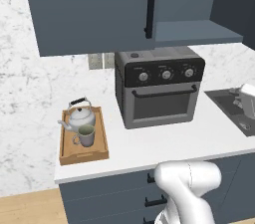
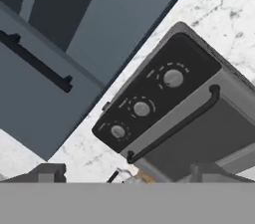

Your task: Pick the kettle from the counter and place it on the tray. Then pick the mug from the cabinet and place it on the tray. Then close the cabinet doors.

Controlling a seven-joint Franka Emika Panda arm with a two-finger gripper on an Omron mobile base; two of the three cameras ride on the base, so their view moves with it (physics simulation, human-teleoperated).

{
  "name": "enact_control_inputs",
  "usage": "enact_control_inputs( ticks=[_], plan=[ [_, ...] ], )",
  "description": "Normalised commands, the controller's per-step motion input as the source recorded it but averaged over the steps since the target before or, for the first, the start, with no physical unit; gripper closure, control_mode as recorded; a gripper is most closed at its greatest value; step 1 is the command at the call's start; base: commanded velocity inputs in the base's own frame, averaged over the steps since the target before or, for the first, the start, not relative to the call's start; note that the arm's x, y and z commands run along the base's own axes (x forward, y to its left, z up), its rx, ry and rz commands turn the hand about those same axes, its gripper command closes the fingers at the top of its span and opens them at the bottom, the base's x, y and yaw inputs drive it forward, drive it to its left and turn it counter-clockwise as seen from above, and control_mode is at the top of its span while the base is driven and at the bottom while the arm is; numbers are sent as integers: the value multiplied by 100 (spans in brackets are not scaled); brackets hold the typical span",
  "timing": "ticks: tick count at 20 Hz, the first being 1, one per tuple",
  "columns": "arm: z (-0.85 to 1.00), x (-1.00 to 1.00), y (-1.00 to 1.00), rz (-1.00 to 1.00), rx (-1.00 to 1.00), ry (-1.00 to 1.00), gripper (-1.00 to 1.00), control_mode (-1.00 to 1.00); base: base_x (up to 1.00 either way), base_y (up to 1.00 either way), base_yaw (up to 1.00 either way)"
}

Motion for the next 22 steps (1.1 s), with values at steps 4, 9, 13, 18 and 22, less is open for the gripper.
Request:
enact_control_inputs(
  ticks=[4,9,13,18,22],
  plan=[
    [-14,3,-67,4,17,-23,-100,-100,0,0,0],
    [-13,14,-65,15,22,-21,-100,-100,0,0,0],
    [0,0,-66,18,21,-22,-100,-100,0,0,0],
    [13,0,-65,15,17,-12,-100,-100,0,0,0],
    [23,0,-45,5,15,-1,-100,-100,0,0,0]
  ],
)
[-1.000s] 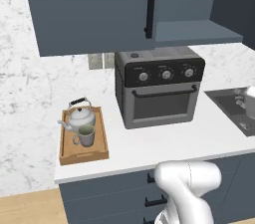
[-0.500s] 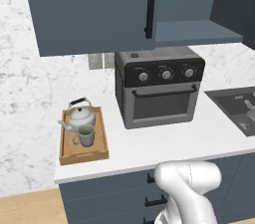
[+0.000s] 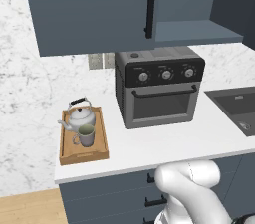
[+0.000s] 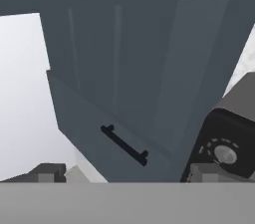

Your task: Pick the kettle from the counter and place it on the tray. Then pick the mug from the cabinet and place it on the tray. Then close the cabinet doors.

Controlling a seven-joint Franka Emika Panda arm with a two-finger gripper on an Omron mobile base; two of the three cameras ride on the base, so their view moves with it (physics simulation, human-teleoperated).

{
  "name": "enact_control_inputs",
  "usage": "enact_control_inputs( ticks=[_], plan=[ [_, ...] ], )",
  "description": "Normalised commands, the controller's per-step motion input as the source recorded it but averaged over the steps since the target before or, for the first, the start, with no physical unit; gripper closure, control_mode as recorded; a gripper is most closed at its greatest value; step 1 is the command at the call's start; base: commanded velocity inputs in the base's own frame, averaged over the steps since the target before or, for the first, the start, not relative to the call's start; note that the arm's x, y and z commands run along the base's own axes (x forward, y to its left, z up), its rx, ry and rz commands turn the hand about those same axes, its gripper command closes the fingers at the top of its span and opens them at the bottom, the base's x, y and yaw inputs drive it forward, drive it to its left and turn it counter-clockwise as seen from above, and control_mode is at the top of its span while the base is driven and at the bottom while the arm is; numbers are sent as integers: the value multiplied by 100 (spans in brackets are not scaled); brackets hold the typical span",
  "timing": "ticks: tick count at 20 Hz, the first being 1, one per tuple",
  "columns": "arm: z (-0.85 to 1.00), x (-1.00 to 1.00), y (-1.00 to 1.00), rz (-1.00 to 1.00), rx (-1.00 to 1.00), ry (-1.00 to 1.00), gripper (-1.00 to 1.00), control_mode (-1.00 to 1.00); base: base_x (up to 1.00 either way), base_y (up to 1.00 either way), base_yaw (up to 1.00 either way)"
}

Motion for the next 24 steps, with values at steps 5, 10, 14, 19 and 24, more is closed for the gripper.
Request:
enact_control_inputs(
  ticks=[5,10,14,19,24],
  plan=[
    [1,7,-23,0,5,15,-100,-100,0,0,0],
    [-26,7,-23,0,2,16,-100,-100,0,0,0],
    [-21,1,-38,0,6,5,-100,-100,0,0,0],
    [-21,5,-39,0,12,2,-100,-100,0,0,0],
    [-5,3,-37,0,13,0,-100,-100,0,0,0]
  ],
)
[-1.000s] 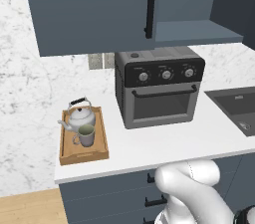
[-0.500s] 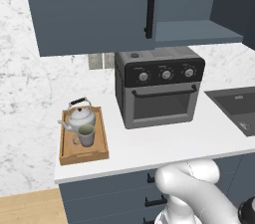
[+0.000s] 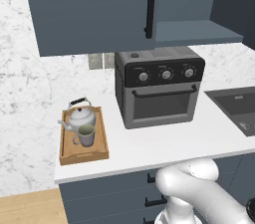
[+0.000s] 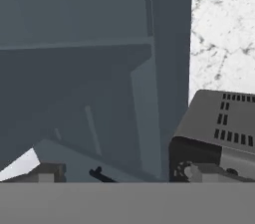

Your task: Pick the kettle from the counter and place it on the tray. Then pick the mug from the cabinet and place it on the tray. Then close the cabinet doors.

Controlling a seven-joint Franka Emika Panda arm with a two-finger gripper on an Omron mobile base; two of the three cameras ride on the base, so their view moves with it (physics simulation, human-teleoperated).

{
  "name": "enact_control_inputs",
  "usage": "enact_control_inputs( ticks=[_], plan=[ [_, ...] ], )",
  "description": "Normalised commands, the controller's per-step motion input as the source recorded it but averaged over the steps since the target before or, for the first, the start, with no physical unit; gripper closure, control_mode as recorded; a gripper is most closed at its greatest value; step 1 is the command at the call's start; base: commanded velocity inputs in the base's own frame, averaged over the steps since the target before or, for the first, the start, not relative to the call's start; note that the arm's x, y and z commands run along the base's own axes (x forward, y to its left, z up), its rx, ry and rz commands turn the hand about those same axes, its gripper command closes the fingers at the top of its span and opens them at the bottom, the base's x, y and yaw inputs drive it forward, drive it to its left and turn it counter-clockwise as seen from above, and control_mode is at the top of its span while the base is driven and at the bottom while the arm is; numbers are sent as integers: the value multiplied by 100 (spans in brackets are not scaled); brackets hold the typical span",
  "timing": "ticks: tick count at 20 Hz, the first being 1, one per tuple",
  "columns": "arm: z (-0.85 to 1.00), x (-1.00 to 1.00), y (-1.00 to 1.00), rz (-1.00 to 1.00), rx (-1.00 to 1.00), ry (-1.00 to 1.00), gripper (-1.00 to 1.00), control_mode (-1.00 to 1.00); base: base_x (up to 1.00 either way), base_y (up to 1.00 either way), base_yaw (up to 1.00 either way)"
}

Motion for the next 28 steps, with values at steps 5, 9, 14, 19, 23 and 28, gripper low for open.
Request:
enact_control_inputs(
  ticks=[5,9,14,19,23,28],
  plan=[
    [10,0,-36,0,11,0,-100,-100,0,0,0],
    [16,0,-32,0,10,0,-100,-100,0,0,0],
    [38,0,-15,0,4,0,-100,-100,0,0,0],
    [58,0,1,0,0,0,-100,-100,0,0,0],
    [63,0,8,0,-2,-2,-100,-100,0,0,0],
    [55,-8,29,2,-8,-4,-100,-100,0,0,0]
  ],
)
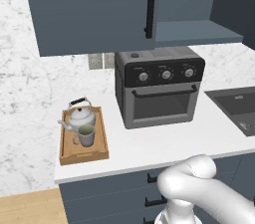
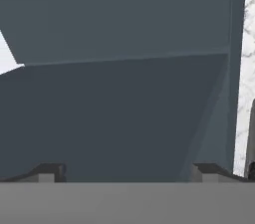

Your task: Pick the kettle from the counter and place it on the tray. Then pick the mug from the cabinet and place it on the tray. Then close the cabinet doors.

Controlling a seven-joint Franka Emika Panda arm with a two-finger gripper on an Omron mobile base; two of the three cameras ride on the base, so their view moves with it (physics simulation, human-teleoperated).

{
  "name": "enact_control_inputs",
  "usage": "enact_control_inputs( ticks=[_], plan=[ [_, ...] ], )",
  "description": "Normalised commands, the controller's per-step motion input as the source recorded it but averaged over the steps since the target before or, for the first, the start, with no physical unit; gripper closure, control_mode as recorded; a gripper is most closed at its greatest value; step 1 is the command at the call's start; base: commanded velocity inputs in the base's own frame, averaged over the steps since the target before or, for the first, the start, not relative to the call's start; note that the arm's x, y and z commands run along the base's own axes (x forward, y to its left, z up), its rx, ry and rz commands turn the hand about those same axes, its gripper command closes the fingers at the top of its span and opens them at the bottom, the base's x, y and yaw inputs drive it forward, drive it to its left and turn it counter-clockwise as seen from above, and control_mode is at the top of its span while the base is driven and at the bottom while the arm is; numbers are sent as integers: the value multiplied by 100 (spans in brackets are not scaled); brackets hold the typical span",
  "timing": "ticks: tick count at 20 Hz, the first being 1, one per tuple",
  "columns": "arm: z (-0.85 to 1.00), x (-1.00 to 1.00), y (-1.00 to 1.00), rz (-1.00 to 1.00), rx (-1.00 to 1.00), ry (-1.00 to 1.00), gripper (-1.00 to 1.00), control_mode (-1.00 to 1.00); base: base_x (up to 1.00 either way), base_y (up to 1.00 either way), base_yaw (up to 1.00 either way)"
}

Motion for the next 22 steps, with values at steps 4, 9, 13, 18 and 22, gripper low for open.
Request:
enact_control_inputs(
  ticks=[4,9,13,18,22],
  plan=[
    [40,-2,57,0,-15,-2,-100,-100,0,0,0],
    [36,0,73,0,-19,0,-100,-100,0,0,0],
    [34,0,79,-1,-14,2,-100,-100,0,0,0],
    [26,7,86,-12,-8,11,-100,-100,0,0,0],
    [9,19,92,-22,-2,19,-100,-100,0,0,0]
  ],
)
